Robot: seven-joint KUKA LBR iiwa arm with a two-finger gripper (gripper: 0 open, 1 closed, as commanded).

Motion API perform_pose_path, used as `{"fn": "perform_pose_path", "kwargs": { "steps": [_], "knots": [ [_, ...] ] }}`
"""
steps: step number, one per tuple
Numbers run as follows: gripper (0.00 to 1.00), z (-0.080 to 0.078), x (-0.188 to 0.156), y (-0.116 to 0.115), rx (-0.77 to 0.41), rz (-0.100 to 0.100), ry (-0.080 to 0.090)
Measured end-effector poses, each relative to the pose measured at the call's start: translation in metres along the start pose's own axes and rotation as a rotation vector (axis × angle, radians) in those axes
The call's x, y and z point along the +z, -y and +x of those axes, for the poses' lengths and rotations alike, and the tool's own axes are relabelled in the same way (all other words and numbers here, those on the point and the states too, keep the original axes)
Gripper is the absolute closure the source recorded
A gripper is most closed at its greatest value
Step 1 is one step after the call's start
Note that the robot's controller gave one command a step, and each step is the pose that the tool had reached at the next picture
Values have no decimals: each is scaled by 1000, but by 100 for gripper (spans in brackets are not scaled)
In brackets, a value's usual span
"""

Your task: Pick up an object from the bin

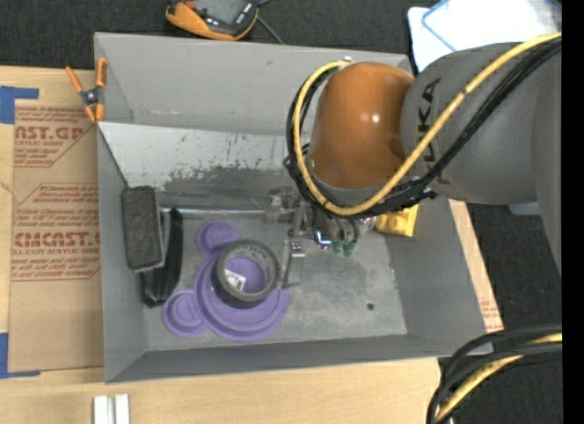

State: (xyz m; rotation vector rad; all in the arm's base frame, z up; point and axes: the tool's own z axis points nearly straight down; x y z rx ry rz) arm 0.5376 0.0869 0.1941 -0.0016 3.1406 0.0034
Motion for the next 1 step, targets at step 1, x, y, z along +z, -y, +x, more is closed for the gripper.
{"fn": "perform_pose_path", "kwargs": {
  "steps": [1],
  "knots": [
    [0,0,0,0,0,0,0]
  ]
}}
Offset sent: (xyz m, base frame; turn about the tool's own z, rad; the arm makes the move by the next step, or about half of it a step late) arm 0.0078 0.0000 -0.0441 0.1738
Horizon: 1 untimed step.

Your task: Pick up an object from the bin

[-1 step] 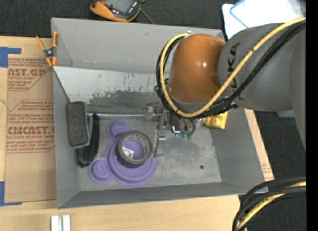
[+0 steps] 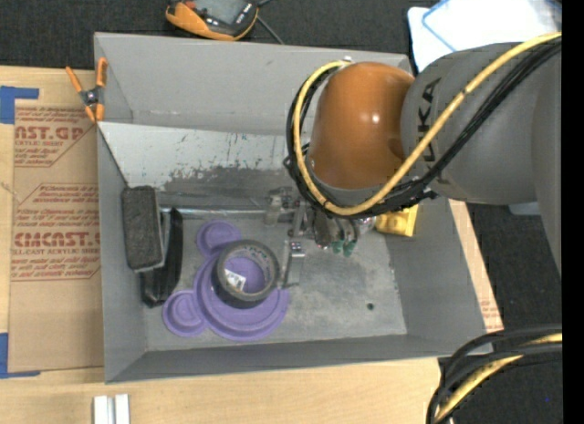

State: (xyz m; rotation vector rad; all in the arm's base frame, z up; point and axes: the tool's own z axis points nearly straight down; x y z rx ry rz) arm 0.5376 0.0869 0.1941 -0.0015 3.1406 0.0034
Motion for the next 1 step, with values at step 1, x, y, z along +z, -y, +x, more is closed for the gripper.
{"fn": "perform_pose_path", "kwargs": {
  "steps": [1],
  "knots": [
    [0,-7,46,-1,170,-1,-2]
  ]
}}
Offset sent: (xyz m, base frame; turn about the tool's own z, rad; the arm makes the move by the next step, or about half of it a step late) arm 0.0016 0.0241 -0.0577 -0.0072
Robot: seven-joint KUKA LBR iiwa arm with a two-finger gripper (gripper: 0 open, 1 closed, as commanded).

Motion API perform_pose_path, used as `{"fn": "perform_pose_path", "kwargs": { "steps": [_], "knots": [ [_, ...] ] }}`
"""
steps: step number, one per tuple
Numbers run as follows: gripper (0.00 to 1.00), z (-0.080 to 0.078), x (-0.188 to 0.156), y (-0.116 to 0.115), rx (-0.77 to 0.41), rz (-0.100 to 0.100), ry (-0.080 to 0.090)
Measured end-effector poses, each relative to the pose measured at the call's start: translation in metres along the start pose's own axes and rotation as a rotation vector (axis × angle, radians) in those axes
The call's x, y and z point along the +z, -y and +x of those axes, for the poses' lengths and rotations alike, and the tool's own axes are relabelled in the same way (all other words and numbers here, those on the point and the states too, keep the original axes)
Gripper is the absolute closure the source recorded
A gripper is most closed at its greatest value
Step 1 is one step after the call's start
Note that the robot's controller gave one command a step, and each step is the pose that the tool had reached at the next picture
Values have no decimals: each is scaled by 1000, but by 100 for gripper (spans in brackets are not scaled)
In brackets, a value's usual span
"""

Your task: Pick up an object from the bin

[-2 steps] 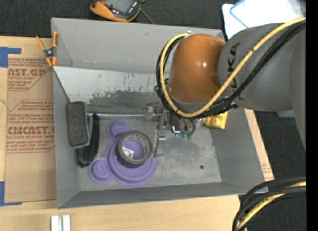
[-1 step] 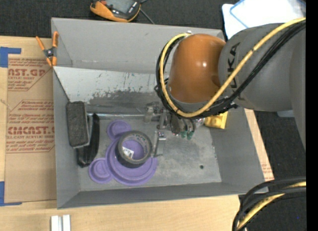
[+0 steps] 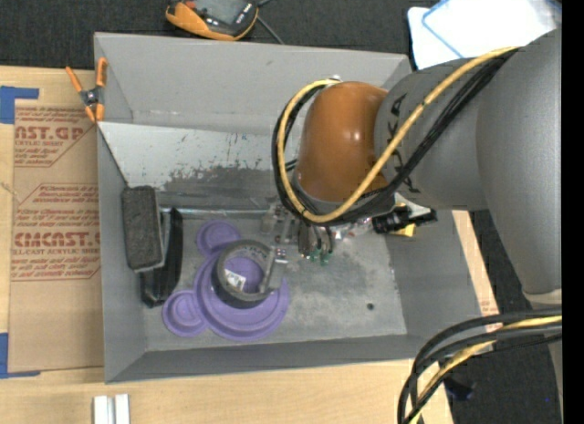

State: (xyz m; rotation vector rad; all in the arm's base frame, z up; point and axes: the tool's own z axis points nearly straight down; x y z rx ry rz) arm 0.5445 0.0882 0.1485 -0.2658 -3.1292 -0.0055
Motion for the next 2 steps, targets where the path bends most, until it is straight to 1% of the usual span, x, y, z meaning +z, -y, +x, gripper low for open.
{"fn": "perform_pose_path", "kwargs": {
  "steps": [1,2],
  "knots": [
    [0,9,13,-23,-179,0,4],
    [0,-6,46,-9,8,-3,-17]
  ]
}}
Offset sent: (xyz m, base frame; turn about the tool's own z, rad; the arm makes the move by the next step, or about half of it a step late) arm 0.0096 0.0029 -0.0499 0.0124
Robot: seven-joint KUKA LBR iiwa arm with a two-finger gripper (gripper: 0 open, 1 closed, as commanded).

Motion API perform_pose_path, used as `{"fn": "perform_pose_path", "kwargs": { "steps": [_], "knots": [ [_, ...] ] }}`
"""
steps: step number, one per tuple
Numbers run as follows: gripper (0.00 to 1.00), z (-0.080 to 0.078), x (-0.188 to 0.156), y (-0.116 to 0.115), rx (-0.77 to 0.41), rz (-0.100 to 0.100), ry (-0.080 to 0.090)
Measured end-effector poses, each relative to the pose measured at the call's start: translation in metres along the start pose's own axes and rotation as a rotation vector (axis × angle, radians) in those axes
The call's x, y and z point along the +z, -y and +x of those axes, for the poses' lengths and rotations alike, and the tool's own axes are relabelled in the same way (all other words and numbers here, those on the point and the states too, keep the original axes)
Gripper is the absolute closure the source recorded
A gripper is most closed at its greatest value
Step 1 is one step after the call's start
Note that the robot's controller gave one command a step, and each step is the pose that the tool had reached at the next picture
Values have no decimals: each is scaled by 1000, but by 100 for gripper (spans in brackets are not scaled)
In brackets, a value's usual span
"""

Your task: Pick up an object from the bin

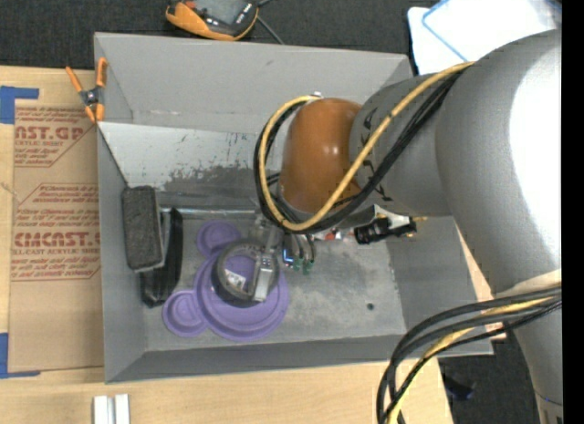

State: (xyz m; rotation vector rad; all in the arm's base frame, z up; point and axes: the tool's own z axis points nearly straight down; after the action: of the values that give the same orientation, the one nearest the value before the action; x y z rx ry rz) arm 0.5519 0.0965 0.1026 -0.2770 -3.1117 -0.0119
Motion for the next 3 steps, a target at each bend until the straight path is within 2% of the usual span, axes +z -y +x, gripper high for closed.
{"fn": "perform_pose_path", "kwargs": {
  "steps": [1,2,3],
  "knots": [
    [100,28,-10,-3,188,-7,42],
    [100,28,-10,-3,188,-7,41],
    [100,43,13,-29,-226,-3,124]
  ]
}}
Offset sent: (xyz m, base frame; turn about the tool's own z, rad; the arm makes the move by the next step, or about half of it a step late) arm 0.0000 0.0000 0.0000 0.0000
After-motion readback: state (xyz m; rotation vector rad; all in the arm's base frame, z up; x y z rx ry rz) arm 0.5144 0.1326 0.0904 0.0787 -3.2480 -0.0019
